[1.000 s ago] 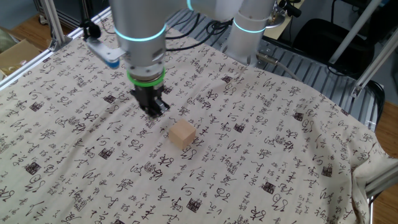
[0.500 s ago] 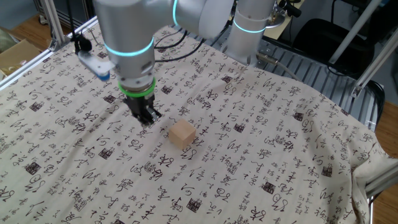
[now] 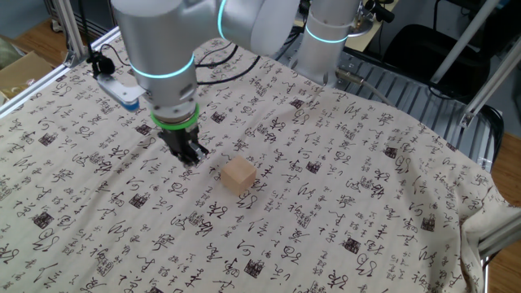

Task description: Pick up the small block on the left and move it to the right

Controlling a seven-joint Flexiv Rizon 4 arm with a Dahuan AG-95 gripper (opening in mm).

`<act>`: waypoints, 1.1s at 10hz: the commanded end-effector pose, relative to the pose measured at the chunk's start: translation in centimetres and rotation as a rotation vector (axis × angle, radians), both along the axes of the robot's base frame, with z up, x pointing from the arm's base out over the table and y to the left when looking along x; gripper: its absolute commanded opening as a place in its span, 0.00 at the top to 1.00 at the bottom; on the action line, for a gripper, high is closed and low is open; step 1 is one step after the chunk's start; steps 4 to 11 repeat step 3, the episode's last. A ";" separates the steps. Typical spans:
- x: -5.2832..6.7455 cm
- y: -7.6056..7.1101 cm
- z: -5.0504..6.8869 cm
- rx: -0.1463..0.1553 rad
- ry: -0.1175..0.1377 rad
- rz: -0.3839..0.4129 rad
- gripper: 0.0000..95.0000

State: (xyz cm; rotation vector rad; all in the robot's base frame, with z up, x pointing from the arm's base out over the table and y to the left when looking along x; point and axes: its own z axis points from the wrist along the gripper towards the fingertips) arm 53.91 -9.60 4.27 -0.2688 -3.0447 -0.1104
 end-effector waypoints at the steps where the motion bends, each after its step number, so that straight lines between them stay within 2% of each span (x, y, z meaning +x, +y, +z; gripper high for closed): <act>1: 0.0 -0.1 0.5 0.012 -0.005 -0.016 1.00; 2: 0.0 -0.1 0.5 0.017 -0.008 -0.025 1.00; 3: 0.0 -0.1 0.5 0.009 -0.014 -0.023 1.00; 11: 0.0 -0.1 0.5 0.009 -0.014 -0.023 1.00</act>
